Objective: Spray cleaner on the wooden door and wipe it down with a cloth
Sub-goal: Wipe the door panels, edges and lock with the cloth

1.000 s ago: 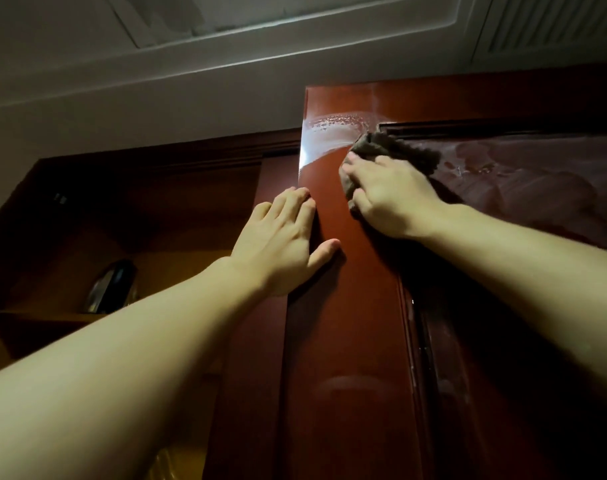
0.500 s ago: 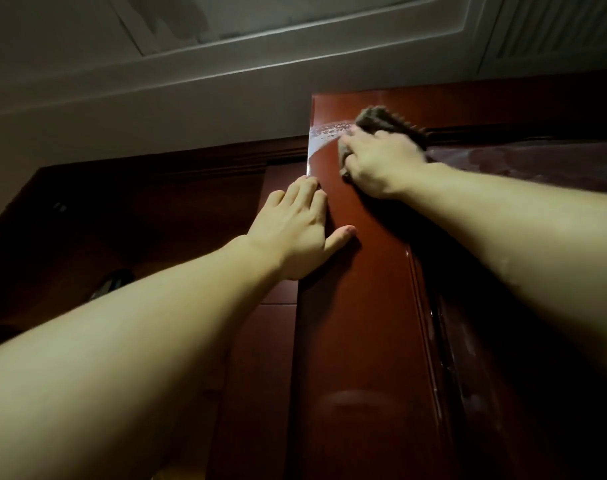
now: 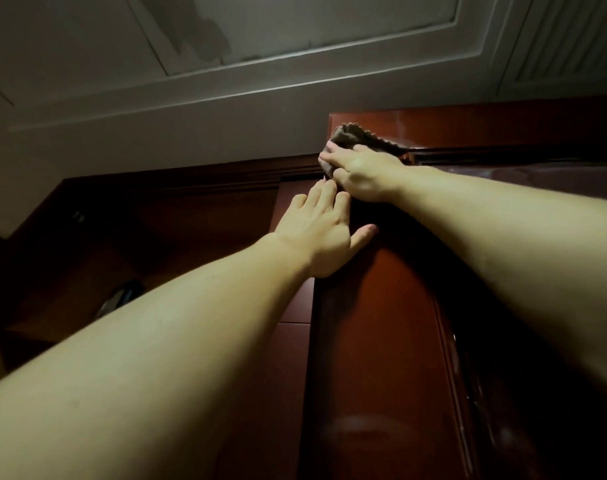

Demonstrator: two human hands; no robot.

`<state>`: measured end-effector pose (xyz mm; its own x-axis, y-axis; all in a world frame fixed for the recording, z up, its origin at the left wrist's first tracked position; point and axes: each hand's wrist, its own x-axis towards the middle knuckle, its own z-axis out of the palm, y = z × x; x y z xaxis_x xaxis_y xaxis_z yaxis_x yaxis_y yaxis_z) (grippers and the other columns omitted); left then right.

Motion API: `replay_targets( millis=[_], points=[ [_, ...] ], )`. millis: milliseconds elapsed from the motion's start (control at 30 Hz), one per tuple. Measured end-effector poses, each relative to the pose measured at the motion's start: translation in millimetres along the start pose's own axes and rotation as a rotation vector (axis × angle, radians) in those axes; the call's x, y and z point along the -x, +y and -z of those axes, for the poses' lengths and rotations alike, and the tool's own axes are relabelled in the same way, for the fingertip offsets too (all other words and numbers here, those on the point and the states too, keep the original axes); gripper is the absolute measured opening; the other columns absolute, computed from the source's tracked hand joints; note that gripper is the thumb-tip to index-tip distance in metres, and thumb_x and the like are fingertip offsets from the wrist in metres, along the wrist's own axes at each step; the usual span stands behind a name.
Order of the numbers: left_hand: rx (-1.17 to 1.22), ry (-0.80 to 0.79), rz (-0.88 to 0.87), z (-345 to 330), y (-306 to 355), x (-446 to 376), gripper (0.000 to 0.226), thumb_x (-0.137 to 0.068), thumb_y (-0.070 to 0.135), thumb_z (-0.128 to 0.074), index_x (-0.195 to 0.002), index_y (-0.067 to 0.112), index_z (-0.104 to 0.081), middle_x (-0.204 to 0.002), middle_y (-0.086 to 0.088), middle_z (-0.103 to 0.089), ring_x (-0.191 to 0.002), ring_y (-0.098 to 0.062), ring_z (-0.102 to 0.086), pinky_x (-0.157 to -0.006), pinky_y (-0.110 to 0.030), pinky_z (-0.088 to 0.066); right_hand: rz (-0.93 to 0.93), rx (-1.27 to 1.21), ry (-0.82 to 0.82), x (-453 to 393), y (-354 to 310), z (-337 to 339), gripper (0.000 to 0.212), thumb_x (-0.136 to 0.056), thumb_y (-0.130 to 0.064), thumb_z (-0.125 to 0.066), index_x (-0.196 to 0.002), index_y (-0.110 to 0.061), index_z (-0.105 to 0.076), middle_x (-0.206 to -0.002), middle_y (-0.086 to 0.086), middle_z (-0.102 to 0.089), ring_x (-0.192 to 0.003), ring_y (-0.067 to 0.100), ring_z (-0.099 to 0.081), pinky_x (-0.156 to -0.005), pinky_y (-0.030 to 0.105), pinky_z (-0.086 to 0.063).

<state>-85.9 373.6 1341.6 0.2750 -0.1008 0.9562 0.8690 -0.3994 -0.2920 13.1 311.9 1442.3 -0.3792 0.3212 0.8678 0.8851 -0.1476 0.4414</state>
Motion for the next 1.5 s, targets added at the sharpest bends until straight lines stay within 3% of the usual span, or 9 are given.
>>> replay_targets(
  millis=[200,433,600,700,767,900,1033,1300,1500],
  points=[
    [-0.034,-0.037,-0.013,-3,-3,-6,0.075,-0.094,0.063,-0.018,-0.144,0.007,-0.024,-0.157,-0.013,-0.013,-0.146,-0.025,-0.006,-0.114,-0.043,-0.018,-0.216,0.148,0.151,13,26,4,0.034,-0.097,-0.032,-0.039,-0.129,-0.024,-0.05,-0.148,0.006,-0.041,-0.131,0.034,-0.041,-0.106,0.042,-0.031],
    [-0.007,-0.038,0.032,-4,4,-15,0.071,-0.097,0.059,-0.018,-0.148,0.009,-0.018,-0.158,-0.012,-0.012,-0.146,-0.025,-0.007,-0.113,-0.043,-0.017,-0.129,0.058,0.305,52,26,-3,0.025,-0.091,-0.021,-0.044,-0.11,-0.023,-0.06,-0.126,0.006,-0.059,-0.121,0.029,-0.047,-0.097,0.038,-0.037],
    [-0.09,0.074,-0.012,-7,9,-14,0.06,-0.099,0.05,-0.024,-0.142,0.01,-0.029,-0.144,-0.01,-0.033,-0.133,-0.027,-0.03,-0.103,-0.041,-0.028,-0.036,-0.088,0.175,59,12,-17,0.053,-0.086,-0.03,-0.034,-0.136,-0.023,-0.05,-0.147,0.001,-0.046,-0.133,0.021,-0.037,-0.109,0.043,-0.035],
    [-0.117,0.092,-0.02,-5,12,-14,0.057,-0.099,0.05,-0.025,-0.14,0.012,-0.033,-0.14,-0.008,-0.037,-0.128,-0.026,-0.036,-0.099,-0.04,-0.03,-0.042,-0.034,0.11,59,15,-15,0.052,-0.098,-0.025,-0.035,-0.15,-0.027,-0.031,-0.161,-0.009,-0.019,-0.142,0.02,-0.026,-0.114,0.04,-0.027],
    [-0.13,0.084,-0.006,-2,13,-14,0.055,-0.099,0.051,-0.025,-0.134,0.012,-0.04,-0.136,-0.009,-0.042,-0.123,-0.027,-0.04,-0.096,-0.041,-0.031,-0.097,0.022,0.14,62,20,-14,0.051,-0.101,-0.028,-0.033,-0.152,-0.024,-0.028,-0.163,-0.005,-0.014,-0.143,0.024,-0.025,-0.115,0.04,-0.023],
    [-0.146,0.052,0.083,5,25,-16,0.055,-0.098,0.052,-0.026,-0.127,0.01,-0.045,-0.131,-0.012,-0.046,-0.12,-0.03,-0.044,-0.094,-0.042,-0.031,-0.18,-0.001,0.155,73,29,-9,0.05,-0.101,-0.029,-0.032,-0.15,-0.021,-0.03,-0.163,-0.002,-0.013,-0.144,0.027,-0.026,-0.112,0.042,-0.027],
    [-0.155,-0.037,0.189,12,50,-21,0.076,-0.091,0.069,-0.022,-0.132,0.008,-0.041,-0.133,-0.019,-0.046,-0.121,-0.035,-0.044,-0.094,-0.043,-0.031,-0.244,0.019,0.178,91,44,-1,0.046,-0.099,-0.023,-0.037,-0.144,-0.02,-0.04,-0.161,0.0,-0.022,-0.139,0.03,-0.035,-0.108,0.038,-0.032],
    [-0.123,-0.073,0.346,6,75,-16,0.09,-0.088,0.071,-0.015,-0.145,0.002,-0.023,-0.147,-0.032,-0.026,-0.134,-0.046,-0.026,-0.108,-0.053,-0.023,-0.428,0.053,0.179,134,120,16,0.048,-0.099,-0.023,-0.035,-0.146,-0.012,-0.037,-0.16,0.004,-0.026,-0.144,0.026,-0.026,-0.115,0.034,-0.021],
    [-0.074,0.082,0.142,5,89,-18,0.063,-0.093,0.057,-0.025,-0.134,0.011,-0.037,-0.138,-0.013,-0.039,-0.128,-0.03,-0.034,-0.104,-0.05,-0.025,-0.208,0.044,0.058,123,90,14,0.051,-0.095,-0.018,-0.042,-0.146,-0.021,-0.038,-0.161,-0.001,-0.021,-0.14,0.031,-0.031,-0.116,0.038,-0.024]
  ],
)
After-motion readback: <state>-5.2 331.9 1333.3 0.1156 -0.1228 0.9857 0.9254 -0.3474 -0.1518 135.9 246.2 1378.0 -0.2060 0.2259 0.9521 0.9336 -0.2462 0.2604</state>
